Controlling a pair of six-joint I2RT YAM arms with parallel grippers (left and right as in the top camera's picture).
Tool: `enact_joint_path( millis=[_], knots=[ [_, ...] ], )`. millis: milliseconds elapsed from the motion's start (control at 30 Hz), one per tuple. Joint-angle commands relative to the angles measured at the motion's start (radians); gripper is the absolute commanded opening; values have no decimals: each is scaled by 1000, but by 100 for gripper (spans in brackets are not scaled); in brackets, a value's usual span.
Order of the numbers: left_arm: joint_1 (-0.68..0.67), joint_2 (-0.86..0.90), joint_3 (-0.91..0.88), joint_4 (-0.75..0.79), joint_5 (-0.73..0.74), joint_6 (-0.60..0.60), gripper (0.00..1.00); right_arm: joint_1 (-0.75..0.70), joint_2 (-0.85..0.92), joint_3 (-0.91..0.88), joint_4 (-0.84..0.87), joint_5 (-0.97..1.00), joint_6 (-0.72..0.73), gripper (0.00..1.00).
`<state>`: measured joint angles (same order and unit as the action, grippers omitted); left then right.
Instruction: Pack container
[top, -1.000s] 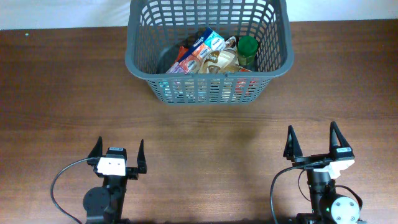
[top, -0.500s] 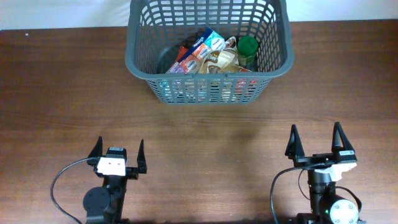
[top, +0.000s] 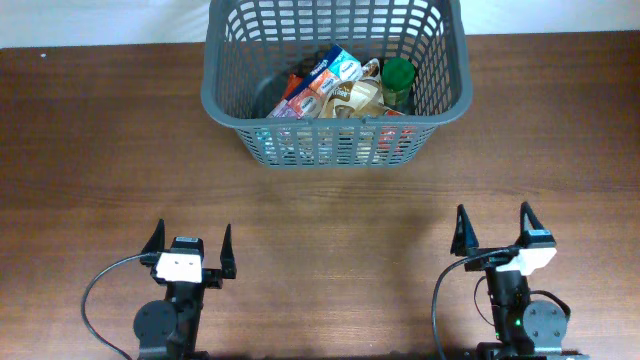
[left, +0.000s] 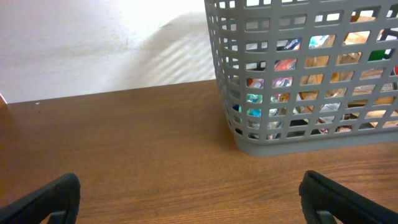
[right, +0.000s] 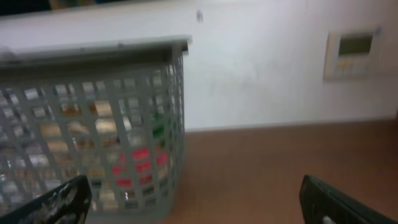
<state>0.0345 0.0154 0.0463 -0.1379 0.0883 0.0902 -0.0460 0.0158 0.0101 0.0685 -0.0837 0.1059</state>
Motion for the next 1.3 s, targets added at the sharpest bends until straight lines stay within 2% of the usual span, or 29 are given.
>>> enact_joint_path(
  millis=[0,133,1267],
  knots=[
    [-4,-10,-9,2,-10,20,99,6,-12,-5,-45,-4,4,99],
    [-4,-10,-9,2,-10,20,99,6,-12,-5,-137,-36,4,99],
    [-4,-10,-9,2,-11,20,99,6,-12,-5,-137,-37,-23,99]
  ],
)
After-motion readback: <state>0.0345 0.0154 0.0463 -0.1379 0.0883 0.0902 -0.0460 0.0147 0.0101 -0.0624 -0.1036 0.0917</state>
